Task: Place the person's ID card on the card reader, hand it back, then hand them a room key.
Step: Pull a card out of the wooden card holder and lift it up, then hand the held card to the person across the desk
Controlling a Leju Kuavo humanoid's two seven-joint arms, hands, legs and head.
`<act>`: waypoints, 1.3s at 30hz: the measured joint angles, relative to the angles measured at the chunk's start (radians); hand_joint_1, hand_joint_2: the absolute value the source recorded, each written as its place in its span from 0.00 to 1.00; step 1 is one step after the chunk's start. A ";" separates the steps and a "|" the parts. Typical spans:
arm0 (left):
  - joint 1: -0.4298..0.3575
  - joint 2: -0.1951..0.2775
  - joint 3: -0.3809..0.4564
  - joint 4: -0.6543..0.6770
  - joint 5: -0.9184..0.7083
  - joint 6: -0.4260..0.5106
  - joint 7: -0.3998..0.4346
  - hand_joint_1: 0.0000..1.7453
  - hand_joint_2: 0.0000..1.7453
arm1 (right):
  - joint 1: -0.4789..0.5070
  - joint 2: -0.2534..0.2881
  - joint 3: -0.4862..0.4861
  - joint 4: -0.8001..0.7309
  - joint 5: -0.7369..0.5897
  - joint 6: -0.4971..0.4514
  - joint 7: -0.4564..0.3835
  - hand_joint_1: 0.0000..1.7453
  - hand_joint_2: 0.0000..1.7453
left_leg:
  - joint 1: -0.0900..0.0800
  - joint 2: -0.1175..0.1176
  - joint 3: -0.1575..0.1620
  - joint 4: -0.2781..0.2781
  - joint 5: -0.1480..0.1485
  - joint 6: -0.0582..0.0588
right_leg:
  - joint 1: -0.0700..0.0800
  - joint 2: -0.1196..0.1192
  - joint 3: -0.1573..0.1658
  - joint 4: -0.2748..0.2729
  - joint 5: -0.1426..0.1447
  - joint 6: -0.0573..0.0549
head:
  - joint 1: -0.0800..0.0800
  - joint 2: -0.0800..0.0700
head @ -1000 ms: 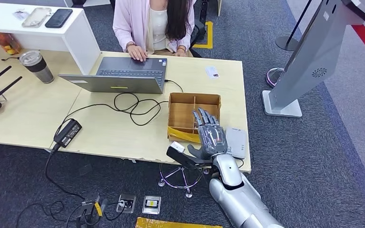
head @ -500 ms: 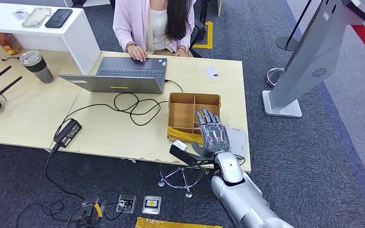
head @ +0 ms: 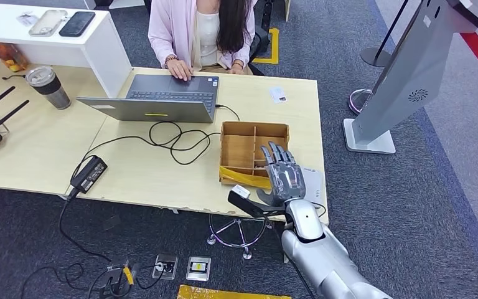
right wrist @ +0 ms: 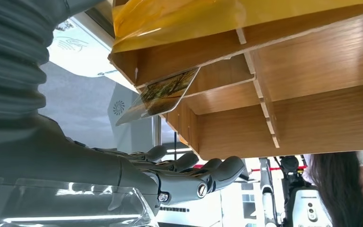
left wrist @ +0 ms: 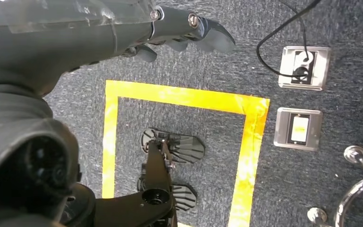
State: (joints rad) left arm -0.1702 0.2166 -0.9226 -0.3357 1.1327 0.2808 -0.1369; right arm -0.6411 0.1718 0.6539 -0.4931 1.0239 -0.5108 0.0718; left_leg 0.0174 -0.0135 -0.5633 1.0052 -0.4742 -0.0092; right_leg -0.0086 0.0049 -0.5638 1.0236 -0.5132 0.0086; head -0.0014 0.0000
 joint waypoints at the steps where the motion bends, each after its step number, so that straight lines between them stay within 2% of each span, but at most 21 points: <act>1: 0.000 -0.001 0.001 0.000 -0.002 0.005 0.006 0.00 0.00 | -0.003 -0.002 -0.001 0.002 0.000 0.000 -0.002 0.00 1.00 | 0.000 0.000 0.000 0.000 0.000 0.000 | 0.000 0.000 0.000 0.000 0.000 0.000 | 0.000 0.000; 7: 0.006 -0.003 0.004 -0.015 -0.016 0.062 0.063 0.00 0.00 | -0.016 -0.014 -0.005 0.014 0.000 0.001 -0.013 0.00 1.00 | 0.000 0.000 0.000 0.000 0.000 0.000 | 0.000 0.000 0.000 0.000 0.000 0.000 | 0.000 0.000; 10: 0.014 0.006 0.004 -0.043 -0.016 0.089 0.105 0.00 0.00 | -0.018 -0.019 -0.006 0.019 0.000 0.002 -0.026 0.74 1.00 | 0.000 0.000 0.000 0.000 0.000 0.000 | 0.000 0.000 0.000 0.000 0.000 0.000 | 0.000 0.000; 11: 0.017 0.012 0.004 -0.054 -0.016 0.096 0.120 0.00 0.00 | -0.018 -0.020 -0.007 0.021 -0.001 0.002 -0.030 0.74 1.00 | 0.000 0.000 0.000 0.000 0.000 0.000 | 0.000 0.000 0.000 0.000 0.000 0.000 | 0.000 0.000; 13: 0.022 0.026 0.003 -0.076 -0.015 0.110 0.147 0.00 0.00 | -0.018 -0.022 -0.010 0.023 -0.001 0.002 -0.039 0.24 1.00 | 0.000 0.000 0.000 0.000 0.000 0.000 | 0.000 0.000 0.000 0.000 0.000 0.000 | 0.000 0.000; 14: 0.024 0.034 0.003 -0.088 -0.014 0.117 0.161 0.00 0.00 | -0.018 -0.023 -0.011 0.023 -0.001 0.003 -0.042 0.10 1.00 | 0.000 0.000 0.000 0.000 0.000 0.000 | 0.000 0.000 0.000 0.000 0.000 0.000 | 0.000 0.000; 16: 0.030 0.053 0.001 -0.116 -0.008 0.134 0.187 0.00 0.00 | -0.018 -0.024 -0.013 0.023 -0.001 0.004 -0.047 0.31 1.00 | 0.000 0.000 0.000 0.000 0.000 0.000 | 0.000 0.000 0.000 0.000 0.000 0.000 | 0.000 0.000; 17: 0.034 0.063 0.001 -0.133 -0.005 0.144 0.199 0.00 0.00 | -0.018 -0.024 -0.013 0.023 0.000 0.004 -0.048 0.51 1.00 | 0.000 0.000 0.000 0.000 0.000 0.000 | 0.000 0.000 0.000 0.000 0.000 0.000 | 0.000 0.000; 20: 0.042 0.096 -0.004 -0.189 0.004 0.175 0.234 0.00 0.00 | -0.017 -0.024 -0.013 0.025 -0.001 0.004 -0.056 0.31 1.00 | 0.000 0.000 0.000 0.000 0.000 0.000 | 0.000 0.000 0.000 0.000 0.000 0.000 | 0.000 0.000; 21: 0.044 0.106 -0.006 -0.208 0.005 0.186 0.246 0.00 0.00 | -0.017 -0.024 -0.013 0.026 -0.002 0.004 -0.060 0.18 1.00 | 0.000 0.000 0.000 0.000 0.000 0.000 | 0.000 0.000 0.000 0.000 0.000 0.000 | 0.000 0.000; 22: 0.047 0.119 -0.011 -0.233 0.007 0.202 0.259 0.00 0.00 | -0.017 -0.024 -0.014 0.028 -0.005 0.004 -0.065 0.30 1.00 | 0.000 0.000 0.000 0.000 0.000 0.000 | 0.000 0.000 0.000 0.000 0.000 0.000 | 0.000 0.000; 25: 0.052 0.158 -0.031 -0.309 0.011 0.253 0.293 0.00 0.00 | -0.017 -0.025 -0.014 0.031 -0.014 0.004 -0.082 0.87 1.00 | 0.000 0.000 0.000 0.000 0.000 0.000 | 0.000 0.001 0.000 0.000 0.000 0.000 | 0.000 0.000; 26: 0.053 0.168 -0.038 -0.330 0.011 0.268 0.302 0.00 0.00 | -0.017 -0.025 -0.014 0.031 -0.017 0.003 -0.088 0.83 1.00 | 0.000 0.000 0.000 0.000 0.000 0.000 | 0.000 0.001 0.000 0.000 0.000 0.000 | 0.000 0.000; 29: 0.054 0.192 -0.066 -0.395 0.009 0.308 0.326 0.00 0.00 | -0.016 -0.027 -0.014 0.031 -0.023 0.003 -0.101 0.15 1.00 | 0.000 0.000 0.000 0.000 0.000 0.000 | 0.000 0.001 0.000 0.000 0.000 0.000 | 0.000 0.000; 30: 0.054 0.197 -0.075 -0.414 0.007 0.316 0.331 0.00 0.00 | -0.015 -0.028 -0.014 0.031 -0.026 0.003 -0.105 0.03 1.00 | 0.000 0.000 0.000 0.000 0.000 0.000 | 0.000 0.001 0.000 0.000 0.000 0.000 | 0.000 0.000; 31: 0.054 0.202 -0.083 -0.431 0.005 0.321 0.336 0.00 0.00 | -0.014 -0.030 -0.014 0.031 -0.028 0.002 -0.109 0.02 1.00 | 0.000 0.000 0.000 0.000 0.000 0.000 | 0.000 0.001 0.000 0.000 0.000 0.000 | 0.000 0.000; 34: 0.053 0.208 -0.107 -0.472 0.000 0.330 0.351 0.00 0.00 | -0.009 -0.034 -0.014 0.031 -0.037 0.001 -0.123 0.31 1.00 | 0.000 0.000 0.000 0.000 0.000 0.000 | 0.000 0.001 0.000 0.000 0.000 0.000 | 0.000 0.000; 35: 0.053 0.209 -0.116 -0.483 0.001 0.333 0.356 0.00 0.00 | -0.007 -0.036 -0.014 0.031 -0.039 0.000 -0.127 0.52 1.00 | 0.000 0.000 0.000 0.000 0.000 0.000 | 0.000 0.001 0.000 0.000 0.000 0.000 | 0.000 0.000; 37: 0.053 0.212 -0.130 -0.505 0.003 0.339 0.373 0.00 0.00 | -0.002 -0.039 -0.014 0.031 -0.045 0.000 -0.132 0.79 1.00 | 0.000 0.000 0.000 0.000 0.000 0.000 | 0.000 0.001 0.000 0.000 0.000 0.000 | 0.000 0.000; 38: 0.053 0.215 -0.137 -0.517 0.004 0.340 0.383 0.00 0.00 | 0.000 -0.041 -0.014 0.031 -0.048 0.000 -0.134 0.75 1.00 | 0.000 0.000 0.000 0.000 0.000 0.000 | 0.000 0.001 0.000 0.000 0.000 0.000 | 0.000 0.000; 39: 0.053 0.220 -0.144 -0.529 0.005 0.341 0.393 0.00 0.00 | 0.001 -0.043 -0.014 0.031 -0.051 0.000 -0.135 0.78 1.00 | 0.000 0.000 0.000 0.000 0.000 0.000 | 0.000 0.001 0.000 0.000 0.000 0.000 | 0.000 0.000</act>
State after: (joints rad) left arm -0.1171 0.4369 -1.0665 -0.8651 1.1378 0.6223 0.2556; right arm -0.6402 0.1292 0.6401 -0.4620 0.9726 -0.5108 -0.0636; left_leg 0.0175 -0.0132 -0.5633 1.0053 -0.4741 -0.0095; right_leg -0.0085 0.0061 -0.5642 1.0236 -0.5132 0.0085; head -0.0016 0.0000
